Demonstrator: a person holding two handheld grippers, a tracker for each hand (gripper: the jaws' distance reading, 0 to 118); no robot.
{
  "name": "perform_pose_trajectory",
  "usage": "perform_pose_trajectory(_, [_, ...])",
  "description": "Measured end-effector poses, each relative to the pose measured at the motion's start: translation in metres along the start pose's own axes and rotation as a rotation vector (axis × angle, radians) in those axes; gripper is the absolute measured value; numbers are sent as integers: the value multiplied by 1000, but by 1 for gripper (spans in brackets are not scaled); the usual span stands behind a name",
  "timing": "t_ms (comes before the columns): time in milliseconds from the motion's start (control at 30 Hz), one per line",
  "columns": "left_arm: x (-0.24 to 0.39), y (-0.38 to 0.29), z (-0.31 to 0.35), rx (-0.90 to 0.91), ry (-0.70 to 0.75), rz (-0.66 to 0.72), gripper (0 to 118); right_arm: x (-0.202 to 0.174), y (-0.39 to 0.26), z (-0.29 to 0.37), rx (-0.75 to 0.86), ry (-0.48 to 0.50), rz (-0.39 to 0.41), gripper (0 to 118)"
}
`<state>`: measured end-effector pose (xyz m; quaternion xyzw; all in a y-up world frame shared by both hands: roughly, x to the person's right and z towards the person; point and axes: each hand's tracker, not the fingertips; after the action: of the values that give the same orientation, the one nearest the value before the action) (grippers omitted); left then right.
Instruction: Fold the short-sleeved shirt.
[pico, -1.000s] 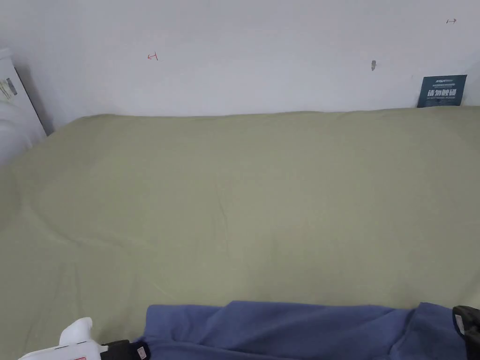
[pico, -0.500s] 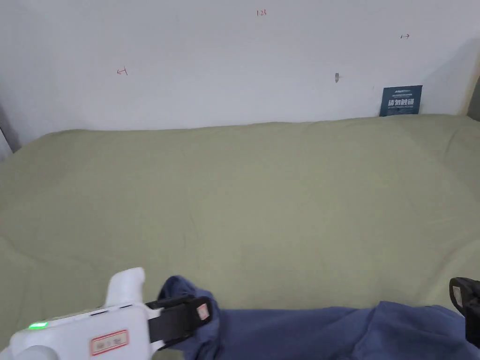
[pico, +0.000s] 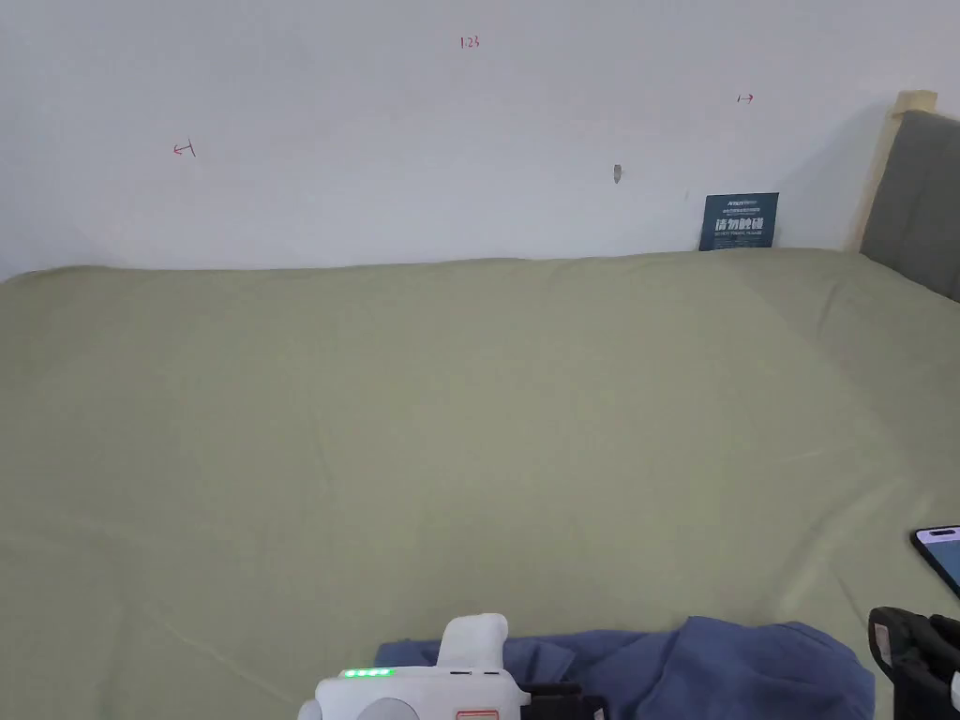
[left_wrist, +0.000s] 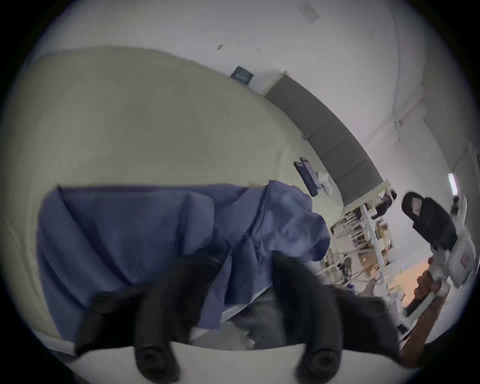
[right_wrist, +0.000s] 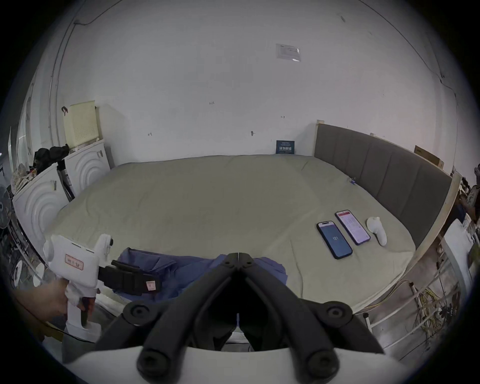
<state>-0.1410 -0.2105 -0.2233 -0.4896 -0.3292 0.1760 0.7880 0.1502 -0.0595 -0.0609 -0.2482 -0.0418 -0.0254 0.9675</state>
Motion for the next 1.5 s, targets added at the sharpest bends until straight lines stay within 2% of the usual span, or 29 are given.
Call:
perform_pose_trajectory(33, [-4,0,6,17,-16,55,78,1,0,0,-1,0,-1,0])
perform_pose_trajectory(133, [-14,9,42,126,-161,161,78,0,-2,0,-4,-2,2,0])
perform_pose_trajectory(200, [-24,16,69,217,-193,171,75,-1,-2,-2,-8,2,4,0])
perform_pose_trajectory(233, [-30,17,81,267,-172,155,67,-3,-3,-2,-8,6,7,0])
perform_pose_trajectory(267, [-37,18,88,299,-149,142,48,-5,-3,-3,-9,11,9,0])
perform_pose_trajectory(300, [-44,19,92,310,-106,141,12,-7,-3,-3,-10,18,13,0])
perform_pose_trajectory(333, [-52,18,92,307,-78,162,0,-9,-3,-2,-9,26,16,0])
perform_pose_trajectory(367, [-57,14,89,313,-34,183,0,-11,-3,-2,-8,33,20,0])
perform_pose_trajectory(467, [-74,-2,73,230,-84,250,0,-15,-2,2,3,48,26,0])
perform_pose_trajectory(600, [-73,-25,38,120,-67,231,0,-17,3,10,30,58,37,0])
perform_pose_trajectory(733, [-56,-36,11,115,-89,225,0,-18,6,16,47,63,44,0])
perform_pose_trajectory(933, [-13,-42,-7,122,-29,85,0,-21,2,18,30,71,66,0])
perform_pose_trajectory(1133, [6,-53,-27,95,6,45,0,-23,-7,12,-11,69,70,0])
perform_pose_trajectory(1500, [-22,-62,-39,148,-113,229,0,-32,-7,11,-23,82,87,0])
